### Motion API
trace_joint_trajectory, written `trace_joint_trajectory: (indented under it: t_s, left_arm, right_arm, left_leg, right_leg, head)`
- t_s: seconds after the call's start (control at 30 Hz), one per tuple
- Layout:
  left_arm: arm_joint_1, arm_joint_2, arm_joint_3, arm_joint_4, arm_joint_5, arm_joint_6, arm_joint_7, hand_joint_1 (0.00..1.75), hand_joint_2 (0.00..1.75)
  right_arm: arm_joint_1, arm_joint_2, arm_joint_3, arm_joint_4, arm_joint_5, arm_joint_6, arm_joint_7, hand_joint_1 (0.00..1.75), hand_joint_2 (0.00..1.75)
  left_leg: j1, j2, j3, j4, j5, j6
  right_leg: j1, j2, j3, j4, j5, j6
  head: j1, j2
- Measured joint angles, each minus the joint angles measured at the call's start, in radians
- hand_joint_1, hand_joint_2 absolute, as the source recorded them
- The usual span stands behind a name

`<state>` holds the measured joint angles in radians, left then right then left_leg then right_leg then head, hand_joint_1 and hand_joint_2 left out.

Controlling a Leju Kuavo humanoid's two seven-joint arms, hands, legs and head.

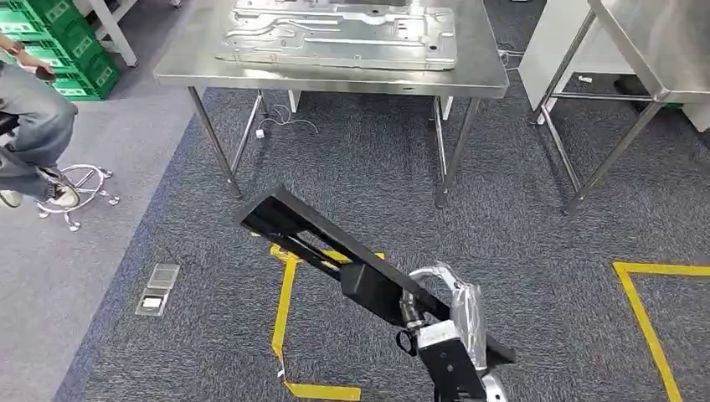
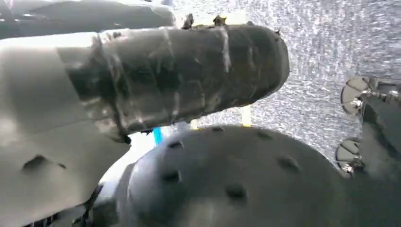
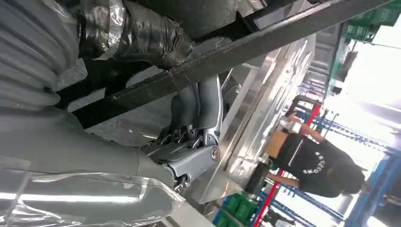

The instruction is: Take the parts from the cabinet and place them on the table.

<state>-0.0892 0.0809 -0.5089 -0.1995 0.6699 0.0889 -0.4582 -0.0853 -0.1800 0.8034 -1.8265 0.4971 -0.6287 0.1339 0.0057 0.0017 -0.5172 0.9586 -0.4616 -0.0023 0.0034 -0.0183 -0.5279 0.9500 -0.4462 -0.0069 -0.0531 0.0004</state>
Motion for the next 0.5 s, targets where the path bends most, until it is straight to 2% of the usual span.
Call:
trace_joint_trajectory:
  t_s: [0.1, 0.13, 0.17, 0.2, 0.27, 0.3, 0.33, 0.37, 0.4, 0.43, 0.47, 0.5]
  left_arm:
    - [0.003, -0.001, -0.004, 0.0, 0.0, -0.002, 0.0, 0.0, 0.0]
    - [0.003, -0.004, -0.006, 0.0, 0.0, -0.003, 0.0, 0.0, 0.0]
    - [0.002, -0.006, -0.008, 0.0, 0.0, -0.003, -0.002, 0.0, 0.0]
    - [0.001, -0.007, -0.011, 0.0, -0.001, -0.004, -0.001, 0.0, 0.0]
    - [0.001, -0.008, -0.014, 0.0, -0.005, -0.006, 0.0, 0.0, 0.0]
    - [0.002, -0.01, -0.015, 0.0, -0.008, -0.006, 0.0, 0.0, 0.0]
    - [0.002, -0.011, -0.019, 0.0, -0.012, -0.006, 0.0, 0.0, 0.0]
    - [0.002, -0.012, -0.024, 0.0, -0.016, -0.007, 0.001, 0.0, 0.0]
    - [0.001, -0.013, -0.029, 0.0, -0.018, -0.009, 0.002, 0.0, 0.0]
    - [0.0, -0.015, -0.031, -0.002, -0.021, -0.013, 0.002, 0.0, 0.0]
    - [-0.002, -0.017, -0.034, -0.002, -0.024, -0.016, 0.003, 0.0, 0.0]
    - [-0.005, -0.019, -0.038, -0.003, -0.027, -0.018, 0.004, 0.0, 0.0]
  right_arm:
    - [-0.008, 0.007, 0.002, 0.014, 0.0, 0.0, 0.0, 1.75, 1.75]
    - [-0.01, 0.008, 0.003, 0.017, 0.0, 0.0, 0.0, 1.75, 1.75]
    - [-0.014, 0.01, 0.003, 0.02, 0.0, 0.0, 0.0, 1.75, 1.75]
    - [-0.016, 0.01, 0.003, 0.023, 0.0, 0.0, 0.0, 1.75, 1.75]
    - [-0.017, 0.013, 0.003, 0.033, 0.016, 0.005, 0.015, 1.75, 1.75]
    - [-0.021, 0.015, 0.003, 0.043, 0.032, 0.017, 0.029, 1.75, 1.75]
    - [-0.029, 0.018, 0.003, 0.058, 0.049, 0.029, 0.04, 1.75, 1.75]
    - [-0.039, 0.022, 0.003, 0.07, 0.063, 0.039, 0.049, 1.75, 1.75]
    - [-0.051, 0.027, 0.003, 0.081, 0.079, 0.05, 0.058, 1.75, 1.75]
    - [-0.068, 0.035, 0.003, 0.096, 0.096, 0.057, 0.064, 1.75, 1.75]
    - [-0.09, 0.045, 0.003, 0.114, 0.108, 0.057, 0.067, 1.75, 1.75]
    - [-0.112, 0.053, 0.003, 0.128, 0.116, 0.057, 0.067, 1.75, 1.75]
  left_leg:
    - [-0.002, -0.006, -0.01, 0.001, 0.006, 0.012]
    - [0.007, -0.006, -0.009, -0.005, 0.013, 0.021]
    - [0.007, -0.007, -0.011, -0.005, 0.015, 0.024]
    - [0.008, -0.007, -0.014, -0.005, 0.017, 0.028]
    - [0.008, -0.008, -0.021, -0.004, 0.019, 0.031]
    - [0.008, -0.008, -0.023, -0.004, 0.02, 0.031]
    - [0.008, -0.008, -0.024, -0.003, 0.02, 0.031]
    - [0.008, -0.009, -0.024, -0.003, 0.02, 0.03]
    - [0.007, -0.011, -0.023, -0.003, 0.02, 0.03]
    - [0.007, -0.014, -0.022, -0.003, 0.017, 0.027]
    - [0.007, -0.014, -0.022, -0.003, 0.018, 0.025]
    - [-0.003, -0.015, -0.028, 0.005, 0.012, 0.018]
  right_leg:
    - [-0.003, -0.004, -0.002, -0.005, 0.007, 0.016]
    - [-0.002, -0.001, -0.007, 0.002, -0.001, 0.023]
    - [-0.002, 0.006, -0.018, 0.03, -0.026, 0.031]
    - [-0.005, 0.009, -0.046, 0.096, -0.066, 0.037]
    - [-0.007, 0.01, -0.132, 0.28, -0.147, 0.045]
    - [-0.007, 0.01, -0.157, 0.333, -0.16, 0.046]
    - [-0.008, 0.01, -0.159, 0.334, -0.147, 0.046]
    - [-0.008, 0.01, -0.138, 0.289, -0.114, 0.043]
    - [-0.008, 0.011, -0.099, 0.211, -0.071, 0.038]
    - [-0.007, 0.013, -0.047, 0.106, -0.023, 0.031]
    - [-0.007, 0.019, -0.006, 0.029, -0.001, 0.022]
    - [-0.005, 0.019, 0.008, -0.014, -0.015, 0.017]
  head:
    - [0.0, 0.0]
    - [-0.001, 0.0]
    - [0.002, 0.0]
    - [0.003, 0.0]
    - [0.003, 0.0]
    - [0.003, 0.0]
    - [0.003, 0.0]
    - [0.003, 0.0]
    - [0.003, 0.0]
    - [0.003, 0.0]
    - [0.003, 0.0]
    - [0.003, 0.0]
